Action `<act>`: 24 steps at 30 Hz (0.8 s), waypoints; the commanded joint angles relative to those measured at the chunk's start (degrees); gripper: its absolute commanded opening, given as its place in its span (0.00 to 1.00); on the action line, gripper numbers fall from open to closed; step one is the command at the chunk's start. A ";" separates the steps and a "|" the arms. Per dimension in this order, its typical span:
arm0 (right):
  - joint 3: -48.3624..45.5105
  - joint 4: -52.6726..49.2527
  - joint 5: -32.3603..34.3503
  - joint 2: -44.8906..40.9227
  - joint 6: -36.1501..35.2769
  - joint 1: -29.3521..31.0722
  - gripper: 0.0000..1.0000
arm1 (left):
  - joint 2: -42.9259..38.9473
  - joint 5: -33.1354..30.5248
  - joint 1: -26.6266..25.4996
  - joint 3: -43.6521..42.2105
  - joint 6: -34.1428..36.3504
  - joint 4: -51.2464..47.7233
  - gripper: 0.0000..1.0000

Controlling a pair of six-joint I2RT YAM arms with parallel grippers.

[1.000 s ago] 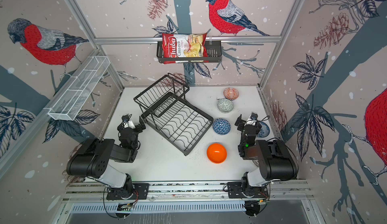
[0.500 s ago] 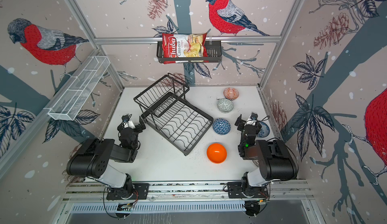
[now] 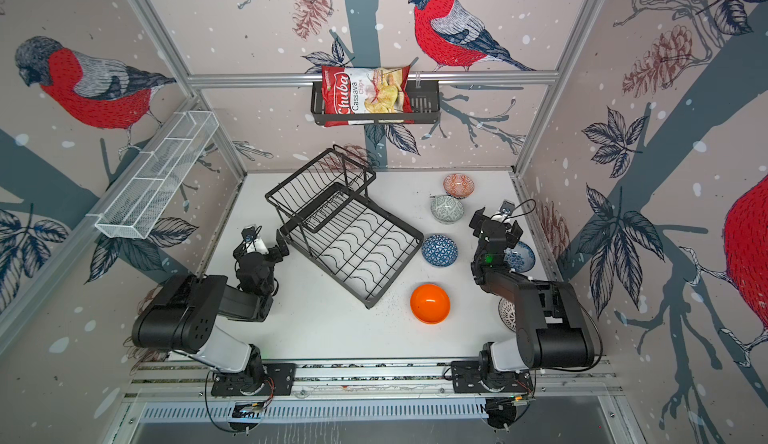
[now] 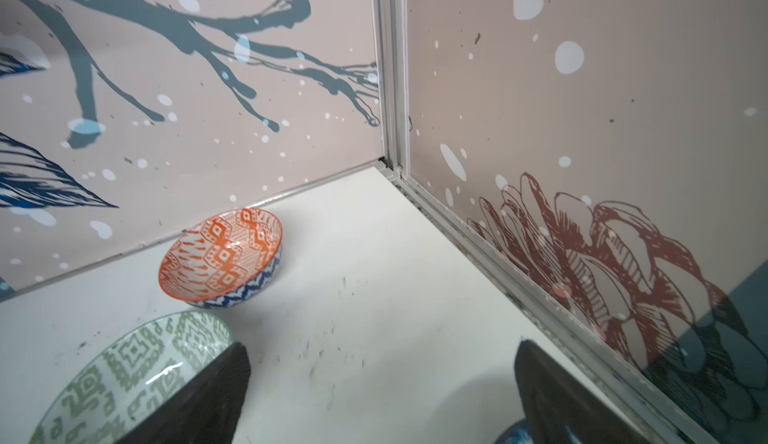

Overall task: Load the bowls into the dish rack
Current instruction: 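Reach the right gripper to the dish rack's near corner while the left arm rises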

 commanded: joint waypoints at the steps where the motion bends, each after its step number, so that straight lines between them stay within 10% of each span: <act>1: 3.32 -9.47 8.38 -2.83 3.05 1.76 1.00 | -1.11 -3.97 -0.37 -0.13 -0.75 1.63 0.97; 9: 18.69 -37.99 0.79 -4.75 17.94 1.36 0.99 | -5.27 -3.36 -0.71 -2.65 0.57 4.17 0.97; 19: 28.53 -56.41 -8.15 -2.00 26.28 8.91 1.00 | -28.62 -11.79 0.76 7.54 -16.64 -42.16 0.97; 24: 32.13 -64.72 -10.02 1.98 34.55 17.36 0.99 | -35.61 -6.30 0.76 16.24 -30.67 -72.85 0.97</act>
